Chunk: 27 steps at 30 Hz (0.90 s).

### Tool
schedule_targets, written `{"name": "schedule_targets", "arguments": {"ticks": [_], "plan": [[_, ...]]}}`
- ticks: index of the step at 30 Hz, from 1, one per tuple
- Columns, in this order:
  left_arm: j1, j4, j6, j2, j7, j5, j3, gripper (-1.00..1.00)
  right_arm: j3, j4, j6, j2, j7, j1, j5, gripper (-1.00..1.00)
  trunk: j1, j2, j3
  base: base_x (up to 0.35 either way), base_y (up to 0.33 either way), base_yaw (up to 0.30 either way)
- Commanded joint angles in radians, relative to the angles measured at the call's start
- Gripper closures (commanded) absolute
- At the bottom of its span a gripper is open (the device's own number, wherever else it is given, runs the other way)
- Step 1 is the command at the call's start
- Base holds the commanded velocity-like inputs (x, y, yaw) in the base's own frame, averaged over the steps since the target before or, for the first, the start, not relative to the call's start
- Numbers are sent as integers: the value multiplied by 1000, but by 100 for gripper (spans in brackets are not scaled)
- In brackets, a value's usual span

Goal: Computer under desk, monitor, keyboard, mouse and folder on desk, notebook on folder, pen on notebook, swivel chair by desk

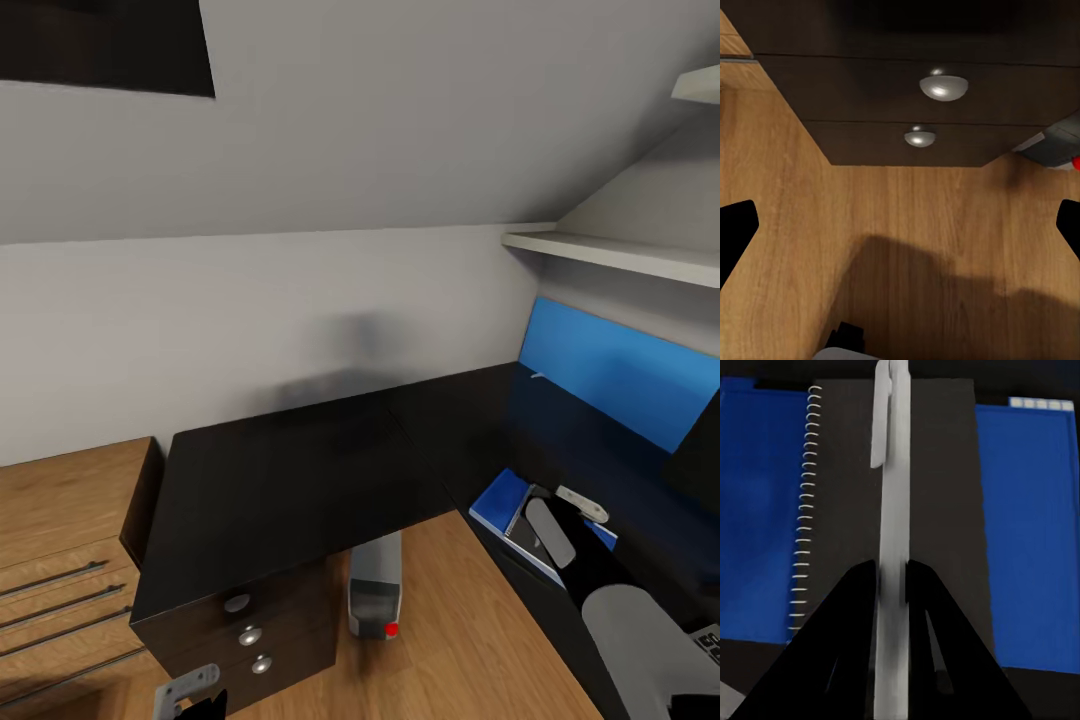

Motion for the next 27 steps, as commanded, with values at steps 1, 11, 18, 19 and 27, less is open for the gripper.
{"name": "schedule_targets", "arguments": {"ticks": [1, 11, 18, 19, 27], "plan": [[0, -2, 5, 0, 5, 10, 0, -100, 3, 7, 5, -1, 2, -3, -5, 100, 0, -1, -1, 0, 0, 0], [0, -2, 5, 0, 4, 9, 0, -100, 3, 44, -13, -14, 45, -17, 2, 100, 0, -1, -1, 0, 0, 0], [0, -2, 4, 0, -1, 8, 0, -100, 3, 48, -33, -17, 49, -18, 22, 100, 0, -1, -1, 0, 0, 0], [0, -2, 4, 0, -1, 8, 0, -100, 3, 49, -37, -17, 49, -18, 25, 100, 0, -1, -1, 0, 0, 0], [0, 1, 4, 3, -5, 9, 0, -100, 2, 91, -61, -17, 50, -19, 58, 100, 0, -1, -1, 0, 0, 0]]}}
